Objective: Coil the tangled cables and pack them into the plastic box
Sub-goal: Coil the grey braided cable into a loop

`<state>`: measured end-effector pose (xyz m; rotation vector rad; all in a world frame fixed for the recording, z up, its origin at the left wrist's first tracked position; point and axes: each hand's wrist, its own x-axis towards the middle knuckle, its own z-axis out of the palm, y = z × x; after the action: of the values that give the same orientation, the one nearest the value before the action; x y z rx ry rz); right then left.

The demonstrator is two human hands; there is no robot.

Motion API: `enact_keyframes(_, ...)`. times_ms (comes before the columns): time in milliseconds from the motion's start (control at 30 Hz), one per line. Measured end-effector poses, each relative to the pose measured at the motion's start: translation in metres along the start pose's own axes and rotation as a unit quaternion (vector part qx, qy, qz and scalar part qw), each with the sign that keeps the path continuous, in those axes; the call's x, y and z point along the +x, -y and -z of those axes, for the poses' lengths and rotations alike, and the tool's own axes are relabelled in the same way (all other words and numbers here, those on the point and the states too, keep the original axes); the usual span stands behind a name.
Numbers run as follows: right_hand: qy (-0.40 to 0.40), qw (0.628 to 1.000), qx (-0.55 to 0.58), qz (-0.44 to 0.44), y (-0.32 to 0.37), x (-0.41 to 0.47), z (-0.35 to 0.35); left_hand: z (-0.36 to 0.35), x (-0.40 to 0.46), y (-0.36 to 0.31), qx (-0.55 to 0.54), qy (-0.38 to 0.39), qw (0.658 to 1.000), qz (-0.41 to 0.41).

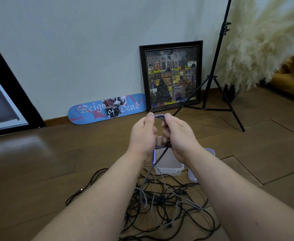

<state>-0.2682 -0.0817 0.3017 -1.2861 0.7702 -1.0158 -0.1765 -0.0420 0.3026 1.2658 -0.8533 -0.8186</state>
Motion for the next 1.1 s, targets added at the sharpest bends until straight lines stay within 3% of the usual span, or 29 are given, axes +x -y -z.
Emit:
enact_keyframes(100, 0.003, 1.0, 0.027, -0.012, 0.005, 0.002, 0.008, 0.007, -0.003, -0.013, -0.092, 0.128, 0.984, 0.08)
enact_keyframes(200, 0.01, 0.999, 0.029, -0.017, 0.005, 0.003, 0.013, 0.014, -0.007, -0.02, -0.118, 0.173, 0.971, 0.113)
enact_keyframes(400, 0.017, 0.999, 0.038, -0.022, 0.001, 0.005, 0.012, 0.011, -0.008, -0.02, -0.125, 0.166, 0.97, 0.129)
enact_keyframes(567, 0.011, 0.998, 0.046, -0.028, 0.0, 0.006, 0.016, 0.007, -0.006, -0.019, -0.037, 0.175, 0.981, 0.08)
enact_keyframes(700, 0.019, 1.0, 0.018, -0.011, 0.004, 0.004, 0.017, 0.005, -0.005, -0.018, -0.017, 0.133, 0.989, 0.055)
enact_keyframes(833, 0.002, 0.994, -0.091, 0.062, 0.002, 0.004, 0.02, 0.009, -0.002, -0.018, -0.068, 0.077, 0.993, 0.052)
enact_keyframes(967, -0.017, 0.957, -0.254, 0.139, -0.005, 0.005, 0.023, 0.014, 0.001, -0.018, -0.107, 0.062, 0.991, 0.051)
enact_keyframes(1100, -0.06, 0.936, -0.294, 0.185, -0.003, 0.002, 0.023, 0.012, 0.0, -0.016, -0.121, 0.059, 0.989, 0.054)
